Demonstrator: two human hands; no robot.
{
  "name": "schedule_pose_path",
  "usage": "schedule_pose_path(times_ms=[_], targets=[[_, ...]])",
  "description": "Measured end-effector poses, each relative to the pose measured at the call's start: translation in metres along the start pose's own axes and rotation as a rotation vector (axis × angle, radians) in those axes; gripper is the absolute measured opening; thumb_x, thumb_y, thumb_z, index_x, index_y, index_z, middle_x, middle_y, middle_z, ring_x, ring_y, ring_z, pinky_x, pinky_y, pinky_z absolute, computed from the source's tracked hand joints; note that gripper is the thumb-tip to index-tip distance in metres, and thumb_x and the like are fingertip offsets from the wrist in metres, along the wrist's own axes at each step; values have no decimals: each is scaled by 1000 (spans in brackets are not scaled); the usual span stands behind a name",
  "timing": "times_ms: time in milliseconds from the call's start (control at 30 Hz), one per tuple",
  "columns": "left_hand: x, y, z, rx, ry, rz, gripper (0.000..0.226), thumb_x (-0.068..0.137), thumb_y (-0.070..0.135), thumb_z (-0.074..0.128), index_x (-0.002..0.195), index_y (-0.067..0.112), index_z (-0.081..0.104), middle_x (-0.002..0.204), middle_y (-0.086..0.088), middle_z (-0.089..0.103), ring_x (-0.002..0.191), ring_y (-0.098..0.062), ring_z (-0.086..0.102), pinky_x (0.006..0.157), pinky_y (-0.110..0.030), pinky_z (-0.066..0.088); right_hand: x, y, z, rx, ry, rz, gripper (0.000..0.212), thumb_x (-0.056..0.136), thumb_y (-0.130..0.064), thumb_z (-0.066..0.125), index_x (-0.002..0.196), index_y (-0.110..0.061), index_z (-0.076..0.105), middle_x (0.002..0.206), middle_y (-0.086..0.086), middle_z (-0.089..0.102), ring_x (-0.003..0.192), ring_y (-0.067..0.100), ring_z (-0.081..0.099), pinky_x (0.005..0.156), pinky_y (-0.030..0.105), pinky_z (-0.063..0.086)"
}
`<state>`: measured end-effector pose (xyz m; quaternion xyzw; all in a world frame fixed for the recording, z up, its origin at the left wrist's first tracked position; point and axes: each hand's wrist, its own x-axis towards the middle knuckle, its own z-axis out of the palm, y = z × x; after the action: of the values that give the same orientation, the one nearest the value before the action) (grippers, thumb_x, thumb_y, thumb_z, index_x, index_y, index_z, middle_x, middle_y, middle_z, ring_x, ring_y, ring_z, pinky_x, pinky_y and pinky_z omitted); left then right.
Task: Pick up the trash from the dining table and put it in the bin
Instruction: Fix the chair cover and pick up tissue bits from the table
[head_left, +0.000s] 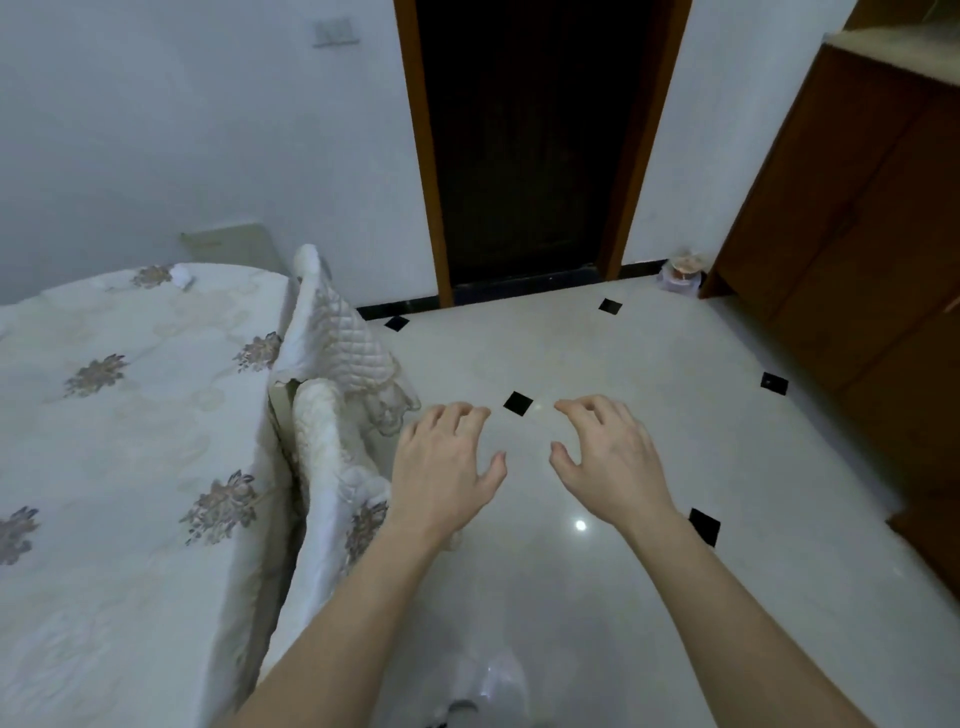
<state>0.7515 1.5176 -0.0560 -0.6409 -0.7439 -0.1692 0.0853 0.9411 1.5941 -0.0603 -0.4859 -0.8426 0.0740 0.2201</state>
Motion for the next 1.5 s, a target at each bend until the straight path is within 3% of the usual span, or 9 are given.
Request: schedule_pose_path(times_ms=[367,733,1033,1300,1500], targets=[[127,-41,58,21,-8,-156,46,81,49,56,117,21,62,113,1,66,101,-24,59,78,-39,48,155,35,48,-6,-71,-99,41,82,-30,65,121,-20,61,114,2,62,112,24,54,88,41,46],[347,-111,109,8,-2,-197,49,87,51,52,125,22,58,120,1,64,110,-22,56,87,-39,47,373,63,98,21,-67,-88,41,85,-31,64,125,-18,61,114,4,62,109,24,56,86,41,47],[441,-171,144,31,-45,-270,51,88,52,50,129,22,56,126,2,61,115,-21,53,94,-39,46,499,59,155,72,-166,-128,44,90,-35,58,131,-20,56,121,3,59,114,21,51,92,38,45],[539,-226,182,50,-35,-381,50,87,51,51,126,21,57,123,1,63,111,-23,56,88,-41,48,634,63,212,102,-177,-249,40,87,-31,63,124,-17,61,113,3,62,105,21,55,85,37,47],[632,-273,204,73,24,-505,50,81,51,47,118,21,61,112,0,66,102,-26,59,80,-39,49,762,69,243,135,-262,-311,43,91,-35,58,131,-20,56,120,0,59,115,20,49,90,37,45]])
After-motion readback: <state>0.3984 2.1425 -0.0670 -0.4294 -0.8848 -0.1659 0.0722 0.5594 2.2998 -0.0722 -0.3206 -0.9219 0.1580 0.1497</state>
